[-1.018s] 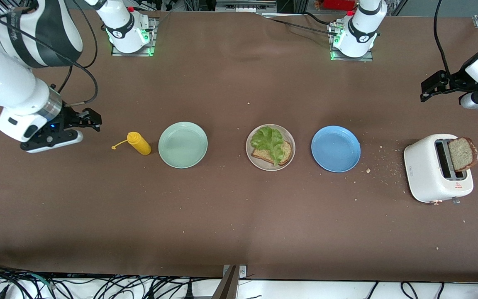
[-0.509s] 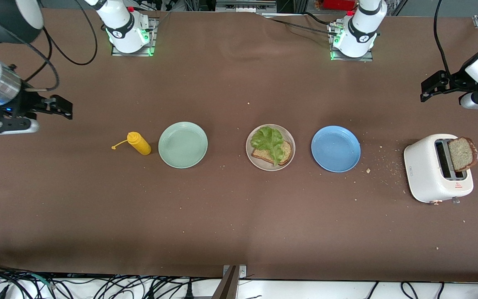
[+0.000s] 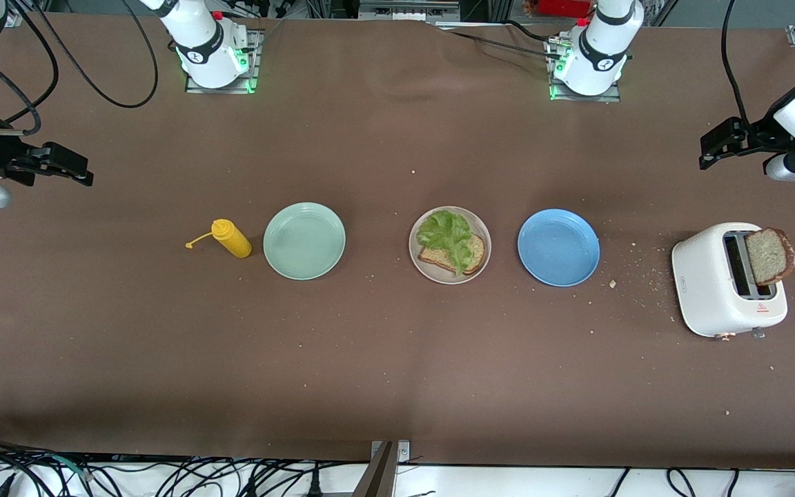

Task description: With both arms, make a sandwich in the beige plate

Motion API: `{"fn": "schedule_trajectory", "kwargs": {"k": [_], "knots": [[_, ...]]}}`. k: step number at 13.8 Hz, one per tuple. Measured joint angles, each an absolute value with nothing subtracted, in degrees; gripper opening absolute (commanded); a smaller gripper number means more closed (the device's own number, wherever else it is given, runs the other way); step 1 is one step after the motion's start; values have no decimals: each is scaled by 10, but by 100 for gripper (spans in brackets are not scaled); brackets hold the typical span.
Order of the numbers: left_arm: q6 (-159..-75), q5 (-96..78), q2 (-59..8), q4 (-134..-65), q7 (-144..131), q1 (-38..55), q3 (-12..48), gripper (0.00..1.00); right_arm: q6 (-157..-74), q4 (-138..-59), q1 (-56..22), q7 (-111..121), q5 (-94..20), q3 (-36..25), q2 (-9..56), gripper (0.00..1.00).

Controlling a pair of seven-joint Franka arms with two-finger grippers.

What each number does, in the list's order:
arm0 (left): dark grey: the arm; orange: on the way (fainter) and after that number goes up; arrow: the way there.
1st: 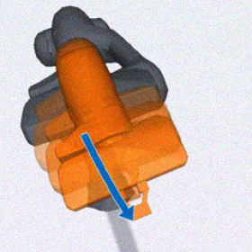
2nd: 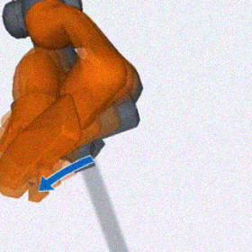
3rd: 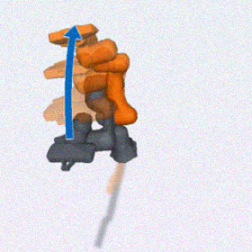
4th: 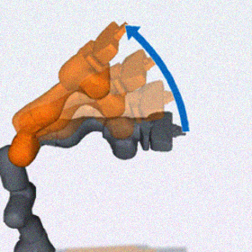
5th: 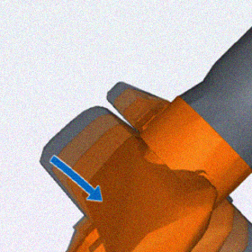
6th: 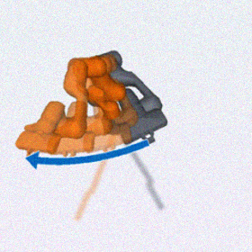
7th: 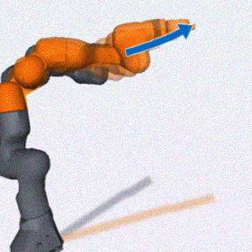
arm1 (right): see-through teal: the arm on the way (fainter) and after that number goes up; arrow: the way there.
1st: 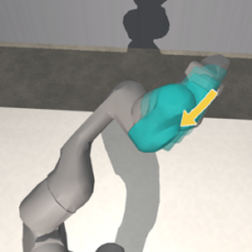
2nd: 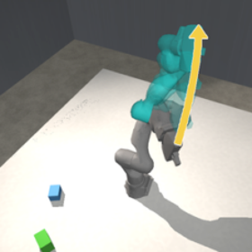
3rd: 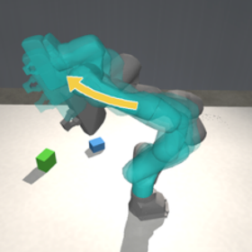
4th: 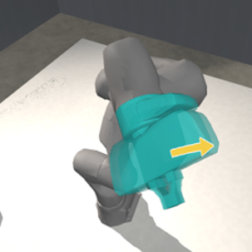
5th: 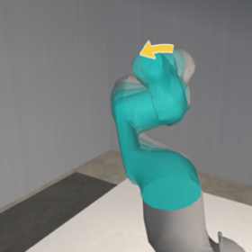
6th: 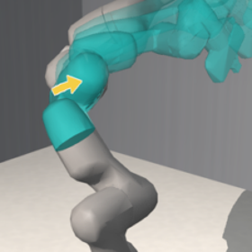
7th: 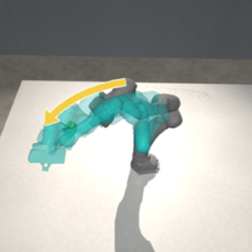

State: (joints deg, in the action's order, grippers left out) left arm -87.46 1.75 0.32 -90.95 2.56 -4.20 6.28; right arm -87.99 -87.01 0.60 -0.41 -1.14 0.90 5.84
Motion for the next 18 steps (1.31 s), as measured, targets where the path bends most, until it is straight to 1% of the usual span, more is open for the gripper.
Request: {"fn": "schedule_trajectory", "kwargs": {"k": [14, 18], "knots": [[-875, 17, 3, -910, 26, -42, 63, 100, -890, -855, 15, -5, -13, 12, 61, 100], [-875, 17, 3, -910, 26, -42, 63, 100, -893, -855, 12, -5, -3, 31, 64, 100]]}}
